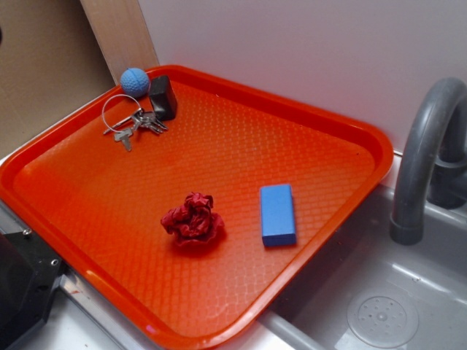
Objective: Grab the black box.
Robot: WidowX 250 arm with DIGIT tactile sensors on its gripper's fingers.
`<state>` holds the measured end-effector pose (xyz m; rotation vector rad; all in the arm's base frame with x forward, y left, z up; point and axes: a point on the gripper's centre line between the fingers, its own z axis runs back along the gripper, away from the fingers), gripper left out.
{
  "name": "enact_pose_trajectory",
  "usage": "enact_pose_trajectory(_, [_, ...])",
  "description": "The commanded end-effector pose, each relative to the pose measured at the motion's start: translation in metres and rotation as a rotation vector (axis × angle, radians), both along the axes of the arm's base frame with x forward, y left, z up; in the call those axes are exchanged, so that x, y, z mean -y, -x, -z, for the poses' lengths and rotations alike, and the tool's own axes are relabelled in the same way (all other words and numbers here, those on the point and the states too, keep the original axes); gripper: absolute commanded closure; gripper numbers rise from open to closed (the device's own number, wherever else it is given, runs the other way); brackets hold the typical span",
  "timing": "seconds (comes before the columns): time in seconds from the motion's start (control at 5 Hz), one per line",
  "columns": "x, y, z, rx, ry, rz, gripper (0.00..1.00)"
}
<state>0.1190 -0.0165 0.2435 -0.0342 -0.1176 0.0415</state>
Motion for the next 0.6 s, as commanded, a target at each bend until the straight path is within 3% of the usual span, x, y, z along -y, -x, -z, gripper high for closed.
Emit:
enact_pose_trajectory(0.0, [0.000,0.000,0.000,0.000,0.000,0.000,0.00])
enact_pose_trajectory(0.2, [-0.038,-0.035,0.047,-0.087,-0.092,-0.130,0.00])
enact_pose_trajectory(0.4, [-0.059,-0.069,0.067,-0.085,0.024,-0.095,0.00])
